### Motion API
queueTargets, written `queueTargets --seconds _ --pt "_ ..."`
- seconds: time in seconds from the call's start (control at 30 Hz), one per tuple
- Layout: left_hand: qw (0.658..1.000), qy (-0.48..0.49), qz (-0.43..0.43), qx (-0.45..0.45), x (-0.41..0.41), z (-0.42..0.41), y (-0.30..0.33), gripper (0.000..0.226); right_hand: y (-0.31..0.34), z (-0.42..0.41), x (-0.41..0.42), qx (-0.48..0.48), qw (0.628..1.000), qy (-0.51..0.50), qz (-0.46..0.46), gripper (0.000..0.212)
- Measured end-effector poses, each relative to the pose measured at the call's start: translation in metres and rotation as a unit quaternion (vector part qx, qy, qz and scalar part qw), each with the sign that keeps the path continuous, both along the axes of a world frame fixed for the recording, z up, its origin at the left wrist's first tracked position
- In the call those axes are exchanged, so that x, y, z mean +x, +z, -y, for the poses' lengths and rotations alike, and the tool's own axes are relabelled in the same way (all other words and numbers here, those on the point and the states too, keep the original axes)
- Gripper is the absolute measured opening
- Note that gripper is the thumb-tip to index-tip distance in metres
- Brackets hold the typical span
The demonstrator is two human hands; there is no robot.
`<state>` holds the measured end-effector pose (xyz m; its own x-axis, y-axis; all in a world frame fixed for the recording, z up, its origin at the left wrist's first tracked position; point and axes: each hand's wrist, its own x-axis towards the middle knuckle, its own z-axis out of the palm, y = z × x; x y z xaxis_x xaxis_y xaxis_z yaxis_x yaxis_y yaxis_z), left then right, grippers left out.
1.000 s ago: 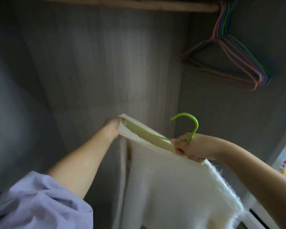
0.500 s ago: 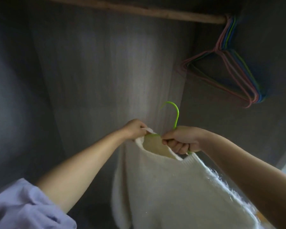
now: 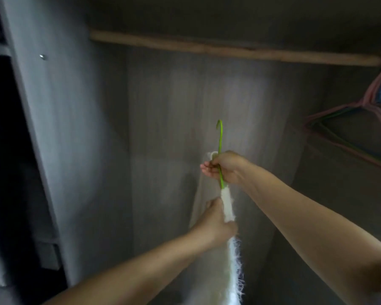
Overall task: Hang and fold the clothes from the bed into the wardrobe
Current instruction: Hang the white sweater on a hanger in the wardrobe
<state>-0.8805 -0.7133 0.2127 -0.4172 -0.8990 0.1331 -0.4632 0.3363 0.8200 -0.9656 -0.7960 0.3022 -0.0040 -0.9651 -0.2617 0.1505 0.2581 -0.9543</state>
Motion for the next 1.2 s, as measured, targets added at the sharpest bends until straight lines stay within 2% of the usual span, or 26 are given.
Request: queueTargets --seconds 0.07,0.13,0.17,0.23,0.27,0.3,0.4,0.47,0.6,0.67,0.73,0.8,0.87,0.93,0.97,1.1,1.2 --pt "0.996 0.088 -0.019 -0.023 0.018 0.002 0.006 0.035 0.010 0.014 0.019 -0.027 0.997 0.045 -0.064 0.027" --pt "0.981 0.168 -0.057 -0.076 0.044 0.008 0.021 0.024 0.025 0.021 0.043 -0.083 0.968 0.105 -0.210 0.025" --pt "0.971 0.203 -0.071 -0.103 0.059 0.012 0.033 0.024 0.034 0.023 0.057 -0.136 0.938 0.120 -0.296 0.024" --pt "0.952 0.253 -0.085 -0.148 0.086 0.023 0.061 0.022 0.056 0.021 0.088 -0.227 0.852 0.115 -0.456 0.034" --pt "0.945 0.268 -0.088 -0.164 0.097 0.028 0.076 0.019 0.067 0.020 0.104 -0.255 0.817 0.113 -0.505 0.038" --pt "0.940 0.278 -0.088 -0.176 0.108 0.034 0.092 0.018 0.080 0.020 0.117 -0.270 0.801 0.108 -0.523 0.039" --pt "0.927 0.295 -0.064 -0.223 0.140 0.051 0.139 0.018 0.123 0.032 0.153 -0.311 0.783 0.081 -0.532 0.028" --pt "0.918 0.308 -0.033 -0.248 0.165 0.068 0.169 0.018 0.150 0.048 0.177 -0.352 0.767 0.059 -0.533 0.032" --pt "0.883 0.367 0.047 -0.290 0.211 0.109 0.212 0.025 0.184 0.085 0.221 -0.389 0.781 0.058 -0.484 0.036" --pt "0.856 0.401 0.135 -0.297 0.229 0.129 0.221 0.027 0.190 0.108 0.244 -0.388 0.781 0.064 -0.484 0.036" --pt "0.800 0.427 0.268 -0.326 0.244 0.146 0.222 0.031 0.188 0.126 0.264 -0.383 0.768 0.060 -0.510 0.038" --pt "0.716 0.428 0.433 -0.342 0.256 0.158 0.214 0.042 0.180 0.139 0.281 -0.370 0.752 0.080 -0.539 0.038" --pt "0.632 0.401 0.585 -0.313 0.264 0.167 0.199 0.051 0.165 0.145 0.290 -0.358 0.736 0.092 -0.567 0.038" --pt "0.569 0.373 0.676 -0.285 0.267 0.171 0.181 0.053 0.148 0.151 0.291 -0.361 0.711 0.091 -0.596 0.039" --pt "0.548 0.364 0.698 -0.282 0.266 0.171 0.175 0.053 0.141 0.154 0.290 -0.361 0.703 0.098 -0.605 0.039" --pt "0.498 0.358 0.733 -0.295 0.265 0.165 0.167 0.055 0.124 0.161 0.275 -0.383 0.728 0.126 -0.555 0.047" --pt "0.509 0.371 0.716 -0.300 0.270 0.154 0.157 0.055 0.096 0.163 0.238 -0.421 0.704 0.072 -0.567 0.050"
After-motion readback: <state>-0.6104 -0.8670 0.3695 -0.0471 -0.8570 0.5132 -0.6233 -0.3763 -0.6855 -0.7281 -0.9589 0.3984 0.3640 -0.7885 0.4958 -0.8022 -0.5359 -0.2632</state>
